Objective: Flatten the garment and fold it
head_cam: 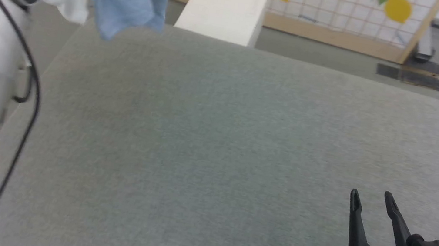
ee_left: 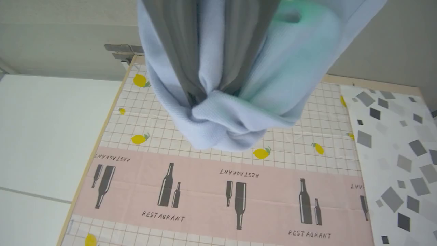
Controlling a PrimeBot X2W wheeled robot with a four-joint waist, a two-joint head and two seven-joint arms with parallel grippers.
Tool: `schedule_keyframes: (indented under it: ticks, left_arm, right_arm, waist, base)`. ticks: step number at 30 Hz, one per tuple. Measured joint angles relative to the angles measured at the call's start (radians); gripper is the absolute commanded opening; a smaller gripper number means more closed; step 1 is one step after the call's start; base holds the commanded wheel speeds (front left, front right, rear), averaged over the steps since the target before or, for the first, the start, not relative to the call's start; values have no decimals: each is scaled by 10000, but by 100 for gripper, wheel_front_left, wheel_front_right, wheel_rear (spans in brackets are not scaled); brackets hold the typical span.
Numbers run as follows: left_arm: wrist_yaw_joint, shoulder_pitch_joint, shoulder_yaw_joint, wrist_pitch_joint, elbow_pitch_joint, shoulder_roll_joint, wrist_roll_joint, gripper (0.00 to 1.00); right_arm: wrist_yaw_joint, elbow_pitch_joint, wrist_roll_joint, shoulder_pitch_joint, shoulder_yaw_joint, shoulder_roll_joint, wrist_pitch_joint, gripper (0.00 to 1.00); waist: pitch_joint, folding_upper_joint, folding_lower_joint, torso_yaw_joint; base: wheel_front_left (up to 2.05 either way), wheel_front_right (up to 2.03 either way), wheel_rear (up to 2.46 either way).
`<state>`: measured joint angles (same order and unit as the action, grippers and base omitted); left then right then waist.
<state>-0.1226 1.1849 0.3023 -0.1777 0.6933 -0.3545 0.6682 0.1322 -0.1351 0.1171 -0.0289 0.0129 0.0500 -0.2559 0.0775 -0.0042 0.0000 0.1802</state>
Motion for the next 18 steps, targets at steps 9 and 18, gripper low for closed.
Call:
schedule_keyframes:
  ticks: [9, 18]
  left_arm:
    - [-10, -669, 443, -153, -1231, 907, 729, 0]
    - [35, -1885, 1275, -857, -1603, 1386, 901, 0]
  right_arm:
    - [0, 115, -21, -150, 247, -2, -2, 100]
    - [0, 362, 6, -472, 527, 8, -2, 100]
  waist:
    - [-343, 0, 0, -1281]
    - [-362, 0, 0, -2910]
  base:
    - [0, 0, 0]
    - [0, 0, 0]
